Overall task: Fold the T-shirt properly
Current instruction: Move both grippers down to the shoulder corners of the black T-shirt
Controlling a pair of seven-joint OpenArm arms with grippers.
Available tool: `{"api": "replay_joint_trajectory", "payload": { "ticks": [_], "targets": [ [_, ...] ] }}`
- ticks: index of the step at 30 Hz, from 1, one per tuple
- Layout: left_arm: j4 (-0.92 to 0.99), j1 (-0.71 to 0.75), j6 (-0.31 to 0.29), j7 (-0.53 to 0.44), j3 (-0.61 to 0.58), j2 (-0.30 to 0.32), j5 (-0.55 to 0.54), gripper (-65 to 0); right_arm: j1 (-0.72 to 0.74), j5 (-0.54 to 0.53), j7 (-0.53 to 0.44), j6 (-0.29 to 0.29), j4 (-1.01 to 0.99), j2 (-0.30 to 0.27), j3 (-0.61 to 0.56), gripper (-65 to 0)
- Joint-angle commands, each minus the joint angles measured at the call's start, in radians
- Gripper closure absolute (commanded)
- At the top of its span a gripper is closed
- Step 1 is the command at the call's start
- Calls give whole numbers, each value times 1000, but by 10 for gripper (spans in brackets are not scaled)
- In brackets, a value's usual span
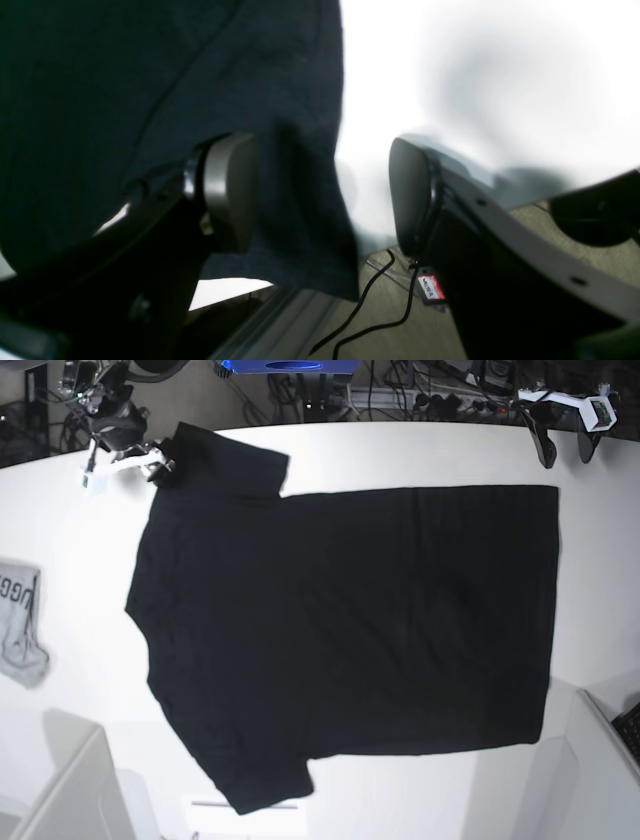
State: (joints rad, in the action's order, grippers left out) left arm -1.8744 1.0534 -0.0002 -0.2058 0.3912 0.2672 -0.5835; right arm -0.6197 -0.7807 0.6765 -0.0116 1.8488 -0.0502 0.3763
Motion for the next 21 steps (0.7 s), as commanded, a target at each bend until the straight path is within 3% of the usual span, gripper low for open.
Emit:
{"api": "replay_joint_trajectory", "payload": {
  "ticks": [1,7,13,17,21],
  "targets": [
    [0,8,2,-22,13,5,-22,-397,-10,-13,-5,8,4,-10,-24,-381],
    [69,-35,-77,-7,16,11,-112,-397,-12,-13,-5,8,-39,-10,-96,-381],
    [83,-118,-99,230,117,19,-194,-398,-22,-12,-13,8,-41,-10,-125,-363],
    [100,-197,-189,401,213,16,-266,-398,-19,-12,-8,8,-42,-10,-125,-231],
    [149,-289,-251,579,289,16,-313,-397,-10,-12,-7,8,-71,-12,-118,-24]
  ]
}}
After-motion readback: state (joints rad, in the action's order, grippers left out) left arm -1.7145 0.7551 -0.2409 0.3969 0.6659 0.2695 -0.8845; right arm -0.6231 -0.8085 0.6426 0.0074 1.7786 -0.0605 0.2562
